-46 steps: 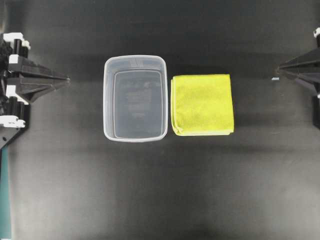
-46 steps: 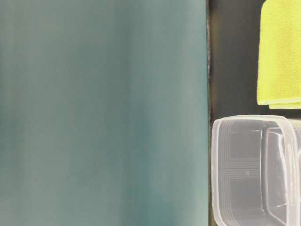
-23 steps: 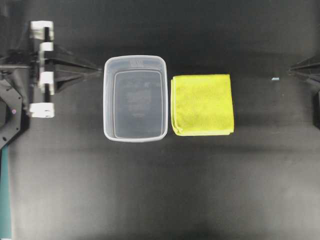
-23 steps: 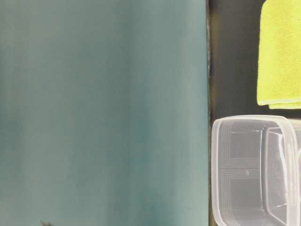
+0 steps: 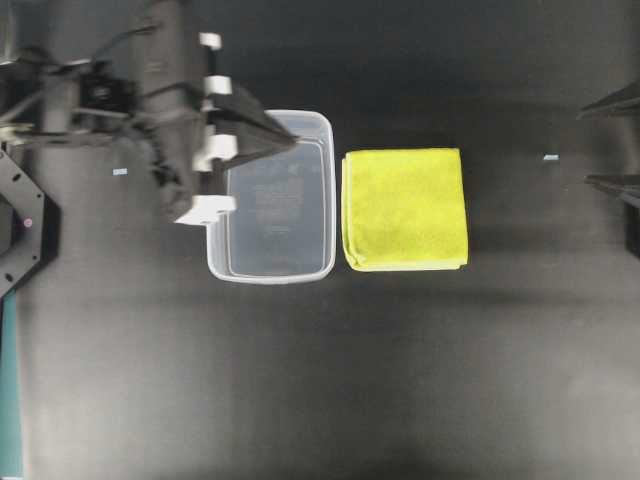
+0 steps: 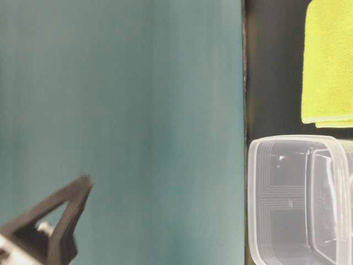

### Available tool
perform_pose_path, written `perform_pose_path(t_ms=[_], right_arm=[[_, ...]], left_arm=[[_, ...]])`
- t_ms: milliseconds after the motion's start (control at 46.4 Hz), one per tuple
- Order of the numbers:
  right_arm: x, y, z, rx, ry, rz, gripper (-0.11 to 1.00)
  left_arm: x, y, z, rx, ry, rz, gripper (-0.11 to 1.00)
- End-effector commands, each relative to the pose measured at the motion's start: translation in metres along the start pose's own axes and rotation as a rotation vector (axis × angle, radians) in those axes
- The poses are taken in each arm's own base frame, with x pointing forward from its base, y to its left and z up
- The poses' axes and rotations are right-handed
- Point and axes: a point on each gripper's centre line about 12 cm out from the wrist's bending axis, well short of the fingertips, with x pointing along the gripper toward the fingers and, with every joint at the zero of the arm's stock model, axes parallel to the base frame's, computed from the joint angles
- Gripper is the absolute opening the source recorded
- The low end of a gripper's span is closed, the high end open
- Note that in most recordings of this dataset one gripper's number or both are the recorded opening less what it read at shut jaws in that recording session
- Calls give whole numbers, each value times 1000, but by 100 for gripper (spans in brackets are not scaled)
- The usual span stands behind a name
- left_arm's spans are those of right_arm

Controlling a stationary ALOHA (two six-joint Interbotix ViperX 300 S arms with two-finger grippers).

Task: Place the yellow towel into the container with the left arm.
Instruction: 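Reach the left gripper past the container and lower onto the yellow towel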

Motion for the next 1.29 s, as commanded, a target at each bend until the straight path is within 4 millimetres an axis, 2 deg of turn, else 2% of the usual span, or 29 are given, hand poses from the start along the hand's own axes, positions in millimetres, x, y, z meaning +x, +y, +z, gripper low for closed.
perform_pose_path(t_ms=[0,129,194,323,388,452,625,819,1099,1271], right_arm=[[0,0,3,3,-6,-2,75],[-4,-1,5,4,-25,-3,75],[-6,-1,6,4,-34,-6,75],[-9,-4,8,6,-53,-25,75],[-10,-5,7,6,-55,-30,75],[-10,-5,7,6,-57,-33,75],[-12,-5,7,5,-66,-34,75],[-13,-5,6,6,-69,-32,75],[-16,-5,9,6,-80,-32,75],[-18,-5,11,6,-90,-33,75]], left_arm=[[15,1,21,4,17,7,2],[43,1,23,17,98,14,13],[58,0,25,56,138,13,29],[87,-1,28,158,203,4,69],[102,0,26,184,249,3,82],[118,2,21,197,301,2,90],[171,-1,-6,209,418,-10,90],[215,-4,-40,196,494,-15,90],[251,-5,-92,200,597,-25,90],[260,-15,-107,215,608,-40,90]])
